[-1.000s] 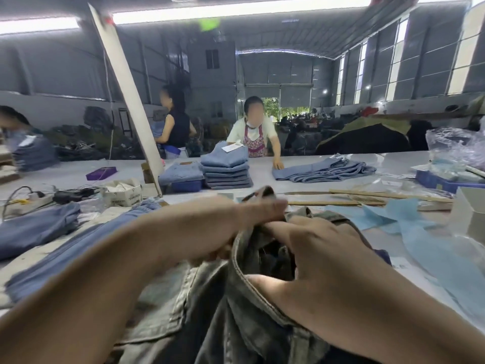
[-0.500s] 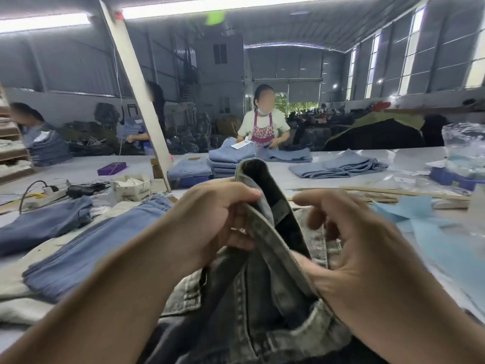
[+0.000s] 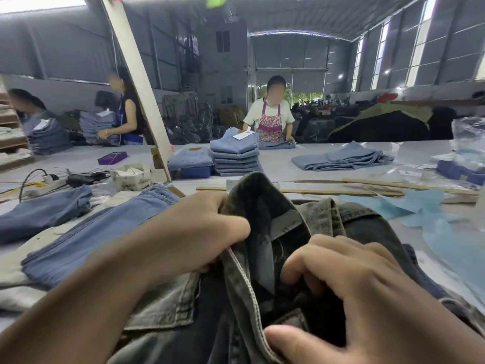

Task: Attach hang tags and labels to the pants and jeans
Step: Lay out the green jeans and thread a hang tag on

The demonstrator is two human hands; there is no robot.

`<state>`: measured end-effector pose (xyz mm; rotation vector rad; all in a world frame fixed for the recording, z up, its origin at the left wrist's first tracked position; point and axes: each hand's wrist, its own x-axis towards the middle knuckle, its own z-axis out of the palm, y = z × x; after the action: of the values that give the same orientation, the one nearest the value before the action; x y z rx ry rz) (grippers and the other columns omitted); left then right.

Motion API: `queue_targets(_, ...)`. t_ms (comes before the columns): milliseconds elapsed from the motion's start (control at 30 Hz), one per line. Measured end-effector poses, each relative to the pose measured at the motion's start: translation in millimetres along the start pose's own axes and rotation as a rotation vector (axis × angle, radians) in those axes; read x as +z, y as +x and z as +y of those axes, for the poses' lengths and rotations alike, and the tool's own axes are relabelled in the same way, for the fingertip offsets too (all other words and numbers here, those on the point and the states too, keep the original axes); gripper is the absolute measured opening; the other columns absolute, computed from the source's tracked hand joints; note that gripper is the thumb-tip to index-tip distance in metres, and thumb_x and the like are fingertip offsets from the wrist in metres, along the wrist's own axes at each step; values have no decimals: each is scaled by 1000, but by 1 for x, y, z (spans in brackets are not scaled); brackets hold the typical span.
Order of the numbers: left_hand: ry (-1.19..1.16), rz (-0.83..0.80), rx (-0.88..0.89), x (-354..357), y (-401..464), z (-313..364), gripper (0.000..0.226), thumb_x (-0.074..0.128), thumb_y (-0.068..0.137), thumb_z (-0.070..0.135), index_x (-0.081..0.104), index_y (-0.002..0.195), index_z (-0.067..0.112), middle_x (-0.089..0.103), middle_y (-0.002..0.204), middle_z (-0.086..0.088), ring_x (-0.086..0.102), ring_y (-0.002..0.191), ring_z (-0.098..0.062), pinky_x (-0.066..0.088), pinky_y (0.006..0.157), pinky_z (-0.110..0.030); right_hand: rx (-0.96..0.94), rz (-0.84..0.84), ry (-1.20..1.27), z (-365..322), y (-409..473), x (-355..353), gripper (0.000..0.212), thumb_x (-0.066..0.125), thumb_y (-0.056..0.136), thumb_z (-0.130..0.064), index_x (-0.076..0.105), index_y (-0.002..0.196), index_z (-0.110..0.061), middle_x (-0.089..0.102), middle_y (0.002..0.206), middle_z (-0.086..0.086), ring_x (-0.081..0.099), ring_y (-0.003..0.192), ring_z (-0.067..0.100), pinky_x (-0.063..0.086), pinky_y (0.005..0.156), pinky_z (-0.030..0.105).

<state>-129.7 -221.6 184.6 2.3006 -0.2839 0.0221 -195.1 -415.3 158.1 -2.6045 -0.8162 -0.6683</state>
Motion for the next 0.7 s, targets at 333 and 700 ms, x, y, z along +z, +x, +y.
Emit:
queue_targets(333,524,388,367,7,-8,-11,69,71,70,15,33,116,48,31,104,20,43,91,-2,33,69,-8,248,-149,19,1,6,-4,92,17,36,-90,-4,117,-54,17,115,-30,12,115,-22,24,85,3)
queue_targets(700,531,168,419,23,10,21,26,50,93,34,67,112,39,30,100,16,23,101,-11,18,86,-23,273,-145,174,5,8,-8,80,44,39,-85,34,114,-60,38,113,-21,43,105,-10,42,74,16)
